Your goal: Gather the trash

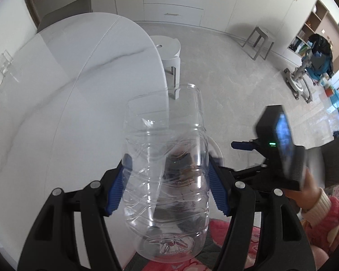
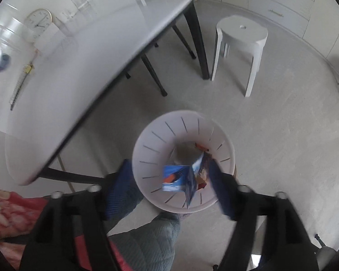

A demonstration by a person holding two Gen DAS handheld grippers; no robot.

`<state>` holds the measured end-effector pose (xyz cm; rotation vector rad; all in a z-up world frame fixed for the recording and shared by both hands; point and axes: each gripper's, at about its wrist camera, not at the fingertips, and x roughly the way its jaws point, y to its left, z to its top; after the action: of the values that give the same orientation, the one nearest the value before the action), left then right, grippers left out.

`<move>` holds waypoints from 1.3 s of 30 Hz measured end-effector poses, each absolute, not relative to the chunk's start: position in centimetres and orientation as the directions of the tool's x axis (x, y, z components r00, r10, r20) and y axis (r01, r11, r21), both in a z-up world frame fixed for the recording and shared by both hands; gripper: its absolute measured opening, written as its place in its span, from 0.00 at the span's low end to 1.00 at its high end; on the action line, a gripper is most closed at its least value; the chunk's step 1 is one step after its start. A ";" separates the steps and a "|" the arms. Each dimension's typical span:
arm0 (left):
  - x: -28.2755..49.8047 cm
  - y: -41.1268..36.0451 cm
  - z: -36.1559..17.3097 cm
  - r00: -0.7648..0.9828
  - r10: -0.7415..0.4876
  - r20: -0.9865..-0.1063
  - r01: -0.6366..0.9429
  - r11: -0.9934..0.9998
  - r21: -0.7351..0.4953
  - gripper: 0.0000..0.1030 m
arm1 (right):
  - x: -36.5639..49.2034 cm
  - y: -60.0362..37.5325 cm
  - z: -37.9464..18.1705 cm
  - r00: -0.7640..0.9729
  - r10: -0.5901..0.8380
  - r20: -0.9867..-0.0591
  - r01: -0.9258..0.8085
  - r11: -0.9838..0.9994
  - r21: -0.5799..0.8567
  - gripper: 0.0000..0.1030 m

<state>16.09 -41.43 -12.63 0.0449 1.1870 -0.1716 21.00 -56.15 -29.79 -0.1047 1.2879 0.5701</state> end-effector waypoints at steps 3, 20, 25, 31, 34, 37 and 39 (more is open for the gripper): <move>16.3 -42.3 -13.1 0.350 -0.113 -0.930 0.182 0.982 -0.051 0.61 | 20.9 -56.8 -30.8 0.144 0.318 -0.937 -0.419 0.877 0.233 0.91; 18.9 -52.3 -24.0 0.217 -0.117 -0.969 0.391 0.920 -0.024 0.61 | 18.0 -69.9 -22.9 0.313 0.095 -0.945 -0.203 0.979 0.031 0.98; 20.6 -54.8 -31.0 0.113 -0.084 -0.990 0.428 0.904 -0.028 0.69 | 17.8 -72.1 -24.1 0.283 0.111 -0.953 -0.143 0.987 0.072 0.98; 21.5 -56.2 -35.5 0.027 0.008 -1.000 0.474 0.880 0.020 0.74 | 17.9 -71.9 -24.8 0.256 0.120 -0.959 -0.160 0.984 0.080 0.98; 21.4 -56.1 -34.2 0.041 -0.016 -0.999 0.453 0.892 0.004 0.74 | 18.2 -71.9 -24.2 0.265 0.123 -0.956 -0.158 0.984 0.083 0.98; 20.9 -55.8 -30.6 0.083 -0.066 -0.994 0.426 0.904 -0.024 0.75 | 18.6 -72.0 -22.8 0.293 0.119 -0.949 -0.149 0.986 0.078 0.98; 20.4 -55.5 -27.6 0.130 -0.089 -0.987 0.411 0.911 -0.028 0.80 | 19.1 -72.0 -21.9 0.312 0.112 -0.944 -0.146 0.987 0.069 0.98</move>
<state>20.41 -55.46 -27.61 0.2762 1.3978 -0.3699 19.07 -72.01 -21.89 -0.0314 1.2422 0.1708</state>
